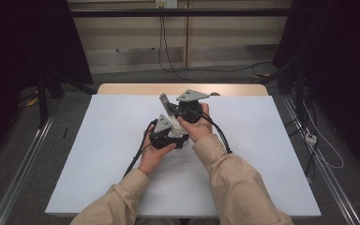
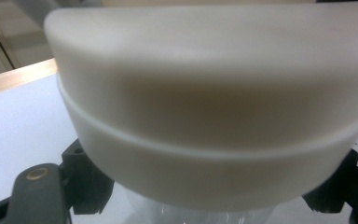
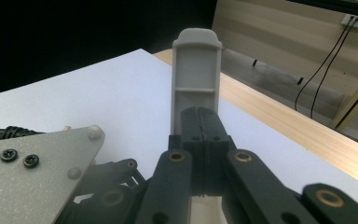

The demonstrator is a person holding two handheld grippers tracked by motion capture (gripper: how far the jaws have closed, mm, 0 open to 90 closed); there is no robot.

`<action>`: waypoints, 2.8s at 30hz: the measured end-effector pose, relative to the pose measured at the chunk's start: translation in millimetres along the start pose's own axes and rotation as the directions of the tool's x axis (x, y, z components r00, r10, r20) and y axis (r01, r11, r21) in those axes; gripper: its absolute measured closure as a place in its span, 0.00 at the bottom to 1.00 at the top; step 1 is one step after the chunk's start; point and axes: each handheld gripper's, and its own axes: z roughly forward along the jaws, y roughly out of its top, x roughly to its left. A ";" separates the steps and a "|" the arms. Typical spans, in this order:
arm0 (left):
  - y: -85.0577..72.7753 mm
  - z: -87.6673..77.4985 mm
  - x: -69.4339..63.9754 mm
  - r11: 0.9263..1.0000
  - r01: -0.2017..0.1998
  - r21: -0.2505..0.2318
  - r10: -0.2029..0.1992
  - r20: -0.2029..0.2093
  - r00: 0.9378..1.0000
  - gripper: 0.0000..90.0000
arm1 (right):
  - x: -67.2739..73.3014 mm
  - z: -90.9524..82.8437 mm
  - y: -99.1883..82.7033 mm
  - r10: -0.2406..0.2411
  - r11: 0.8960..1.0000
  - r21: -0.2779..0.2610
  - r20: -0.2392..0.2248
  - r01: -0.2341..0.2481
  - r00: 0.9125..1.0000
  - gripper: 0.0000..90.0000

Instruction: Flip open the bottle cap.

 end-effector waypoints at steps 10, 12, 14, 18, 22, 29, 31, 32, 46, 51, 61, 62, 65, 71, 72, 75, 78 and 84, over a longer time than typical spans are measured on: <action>0.2 0.2 -0.3 1.000 -0.010 0.004 0.010 0.006 1.000 0.21 | -0.3 2.8 0.5 0.000 1.000 -0.001 -0.002 0.000 1.000 1.00; 0.1 0.3 -0.4 1.000 -0.005 0.001 0.005 0.006 1.000 0.21 | 0.0 3.4 0.8 0.002 1.000 -0.001 -0.003 -0.002 1.000 1.00; 0.1 0.3 -0.4 1.000 -0.006 0.002 0.006 0.006 1.000 0.21 | -0.1 4.2 0.4 0.002 1.000 -0.002 -0.004 -0.002 1.000 1.00; 0.1 0.1 -0.3 1.000 -0.009 0.004 0.009 0.005 1.000 0.21 | -0.3 5.5 -0.3 0.007 1.000 -0.002 -0.005 -0.007 1.000 1.00; 0.1 0.2 -0.4 1.000 -0.011 0.004 0.011 0.005 1.000 0.21 | -0.8 6.2 -0.8 0.010 1.000 0.000 -0.008 -0.010 1.000 1.00; 0.0 0.5 -0.9 1.000 -0.004 0.003 0.004 0.008 1.000 0.21 | -0.7 8.7 -1.8 0.014 1.000 0.006 -0.010 -0.014 1.000 1.00; 0.0 0.5 -0.9 1.000 -0.005 0.003 0.005 0.008 1.000 0.21 | -0.8 9.2 -2.1 0.015 1.000 0.008 -0.012 -0.015 1.000 1.00; 0.0 0.5 -1.0 1.000 -0.006 0.003 0.006 0.007 1.000 0.21 | -0.8 9.5 -2.3 0.016 1.000 0.009 -0.015 -0.015 1.000 1.00; 0.2 0.3 -0.7 1.000 -0.009 0.006 0.009 0.021 1.000 0.21 | -1.2 12.6 -4.8 0.021 1.000 0.022 -0.021 -0.021 1.000 1.00; 0.0 0.5 -2.0 1.000 -0.010 0.003 0.010 0.000 1.000 0.21 | -1.1 12.8 -4.8 0.022 1.000 0.022 -0.022 -0.021 1.000 1.00; 0.1 0.3 -2.0 1.000 -0.018 0.005 0.018 -0.004 1.000 0.21 | -0.8 12.4 -5.1 0.023 1.000 0.021 -0.023 -0.022 0.999 1.00; 0.2 0.2 -1.7 1.000 -0.018 0.006 0.018 -0.003 1.000 0.21 | -0.8 12.3 -5.1 0.022 1.000 0.022 -0.023 -0.022 0.999 1.00; 0.1 0.4 -1.8 1.000 -0.012 0.004 0.012 0.004 1.000 0.21 | -0.6 11.8 -5.4 0.019 1.000 0.021 -0.025 -0.018 1.000 1.00; 0.4 -0.7 0.3 1.000 0.009 0.003 -0.009 0.024 1.000 0.19 | -0.6 10.0 -6.5 0.007 1.000 0.010 -0.022 -0.006 1.000 0.94; 0.4 -1.2 0.9 1.000 0.017 0.007 -0.017 0.022 1.000 0.17 | -0.1 9.2 -6.7 0.004 1.000 0.008 -0.020 -0.003 1.000 0.93; 1.6 -5.4 2.7 1.000 0.025 0.010 -0.025 0.025 0.999 0.13 | -0.8 5.3 -7.5 0.007 1.000 -0.002 -0.019 -0.007 1.000 0.83; 3.6 -10.9 1.1 1.000 0.012 0.026 -0.013 0.030 0.999 0.12 | -2.0 -1.4 -7.3 0.015 1.000 -0.009 -0.026 -0.016 1.000 0.67; 6.2 -29.8 0.8 0.998 -0.021 0.066 0.016 0.071 0.997 0.10 | -2.7 -22.3 -9.0 0.024 0.999 -0.024 -0.039 -0.025 0.999 0.41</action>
